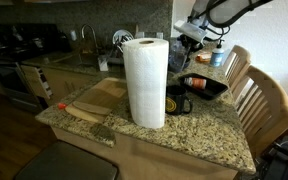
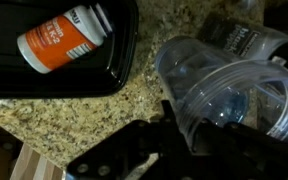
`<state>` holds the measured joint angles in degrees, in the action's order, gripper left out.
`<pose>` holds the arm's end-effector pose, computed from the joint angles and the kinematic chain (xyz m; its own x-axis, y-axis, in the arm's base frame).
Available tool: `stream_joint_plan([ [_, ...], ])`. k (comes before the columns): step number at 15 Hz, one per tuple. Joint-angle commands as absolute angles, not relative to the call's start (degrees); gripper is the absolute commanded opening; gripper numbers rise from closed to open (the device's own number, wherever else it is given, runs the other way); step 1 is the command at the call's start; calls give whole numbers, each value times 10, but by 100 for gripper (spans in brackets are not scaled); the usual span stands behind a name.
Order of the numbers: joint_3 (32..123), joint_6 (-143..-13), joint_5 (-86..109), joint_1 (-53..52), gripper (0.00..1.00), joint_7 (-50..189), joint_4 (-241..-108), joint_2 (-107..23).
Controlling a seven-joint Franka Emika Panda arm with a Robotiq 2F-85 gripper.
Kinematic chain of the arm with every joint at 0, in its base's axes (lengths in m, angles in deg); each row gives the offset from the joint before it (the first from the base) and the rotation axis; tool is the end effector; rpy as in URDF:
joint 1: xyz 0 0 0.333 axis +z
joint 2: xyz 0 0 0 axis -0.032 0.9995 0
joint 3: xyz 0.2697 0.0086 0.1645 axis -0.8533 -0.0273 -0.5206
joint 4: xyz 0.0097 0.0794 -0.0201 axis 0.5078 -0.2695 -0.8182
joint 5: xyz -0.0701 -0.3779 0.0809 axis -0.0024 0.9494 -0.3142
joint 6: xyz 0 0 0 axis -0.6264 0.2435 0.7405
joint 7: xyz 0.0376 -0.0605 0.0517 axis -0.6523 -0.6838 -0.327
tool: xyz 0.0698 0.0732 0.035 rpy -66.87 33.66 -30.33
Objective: Put the white and orange bottle in the black bowl, move the clear bottle to the right, move the glass jar to the left
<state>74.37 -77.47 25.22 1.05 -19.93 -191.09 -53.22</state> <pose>0.6148 0.0165 0.4854 0.0844 -0.9664 0.2428 -0.9289 -0.1645 -0.3317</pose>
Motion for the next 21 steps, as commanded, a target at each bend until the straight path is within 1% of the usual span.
stream_joint_plan([
  [1, 748, -741, 289, 9, 3, -224, -1926, -591],
  [4, 745, -681, 308, -5, 3, -249, -1933, -637],
  [7, 751, -606, 282, -27, 3, -256, -1948, -668],
  [10, 767, -596, 256, -52, 3, -248, -1985, -676],
  [13, 792, -669, 213, -74, 3, -231, -2044, -665],
  [15, 809, -763, 182, -86, 3, -219, -2088, -652],
  [19, 832, -944, 89, -99, 3, -144, -2135, -623],
  [21, 840, -1006, 24, -101, 3, -84, -2153, -605],
])
